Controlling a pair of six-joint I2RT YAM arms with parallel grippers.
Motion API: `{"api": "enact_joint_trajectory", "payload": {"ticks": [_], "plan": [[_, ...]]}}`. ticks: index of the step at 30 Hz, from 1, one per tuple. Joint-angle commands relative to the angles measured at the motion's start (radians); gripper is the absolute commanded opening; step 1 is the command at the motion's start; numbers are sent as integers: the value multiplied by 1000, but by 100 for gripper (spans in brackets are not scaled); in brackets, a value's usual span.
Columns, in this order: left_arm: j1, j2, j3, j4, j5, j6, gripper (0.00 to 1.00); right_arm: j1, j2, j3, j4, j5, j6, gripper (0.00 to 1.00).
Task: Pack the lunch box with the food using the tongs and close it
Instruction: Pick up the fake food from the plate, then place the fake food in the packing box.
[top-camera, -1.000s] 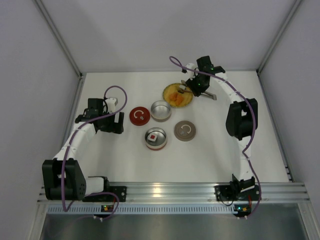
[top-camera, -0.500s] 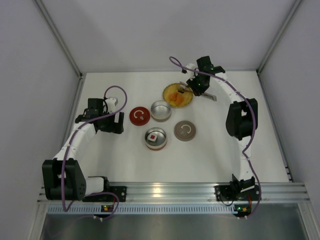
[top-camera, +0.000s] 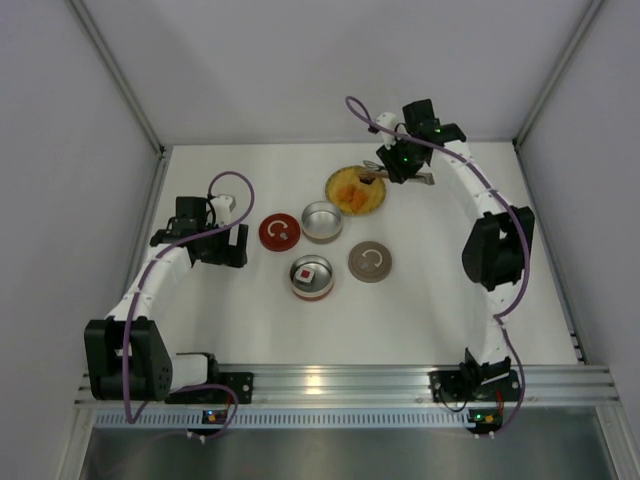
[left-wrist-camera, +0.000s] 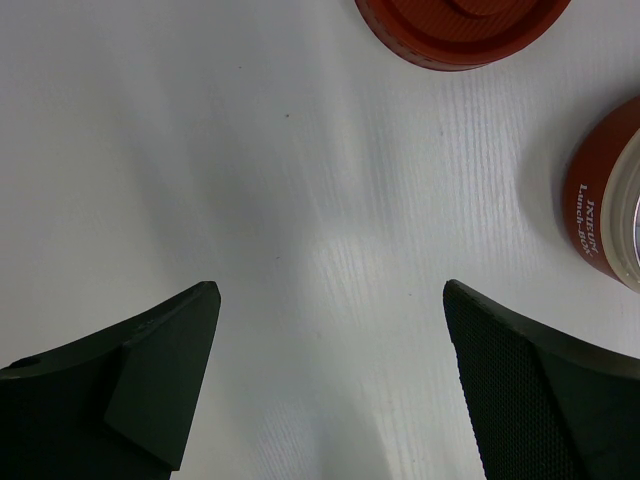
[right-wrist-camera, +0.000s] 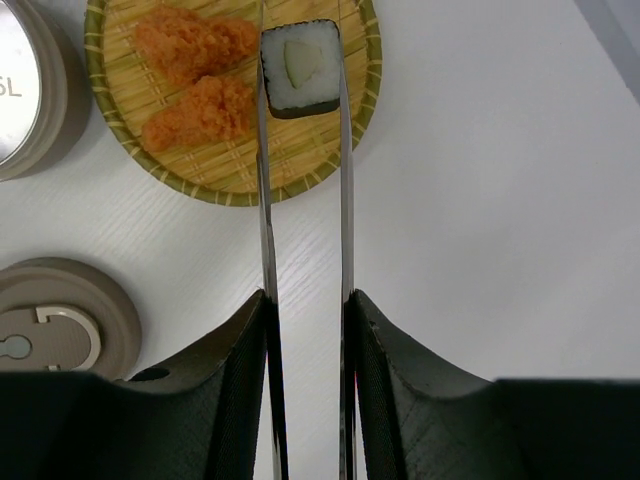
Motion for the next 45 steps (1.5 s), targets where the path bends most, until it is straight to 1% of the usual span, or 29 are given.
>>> {"api": "enact_joint_trajectory", "payload": {"ticks": [1, 6, 9, 10, 12, 13, 14, 18, 20, 22, 27, 32, 45], "plan": [[-2, -21, 0, 34, 9, -9, 98, -14, -93, -3, -9, -39, 16, 18], [-2, -23, 4, 34, 7, -14, 98, -13, -125, -6, -35, -68, 24, 17], [-2, -26, 9, 30, 5, -15, 98, -5, -168, -22, -74, -112, 27, 16], [-2, -26, 13, 28, 7, -14, 98, -1, -205, -32, -80, -137, 29, 16], [-1, -26, 16, 22, 16, -14, 98, 16, -251, -90, -92, -164, 27, 16], [-1, -28, 18, 22, 19, -14, 98, 22, -301, -112, -94, -189, 29, 16], [-1, -31, 20, 20, 22, -14, 98, 30, -328, -162, -95, -200, 32, 16], [1, -37, 23, 14, 25, -18, 98, 97, -478, -299, -91, -223, 45, 16], [4, -44, 21, 13, 27, -17, 98, 120, -525, -380, -75, -233, 56, 16], [4, -50, 18, 11, 30, -17, 98, 163, -587, -428, -68, -243, 79, 16], [4, -60, 18, 10, 33, -18, 98, 280, -677, -580, -23, -238, 142, 16], [5, -69, 18, 7, 39, -14, 98, 358, -704, -654, 21, -215, 179, 16], [5, -58, 27, 11, 39, -6, 98, 453, -619, -634, 53, -210, 191, 15]]}}
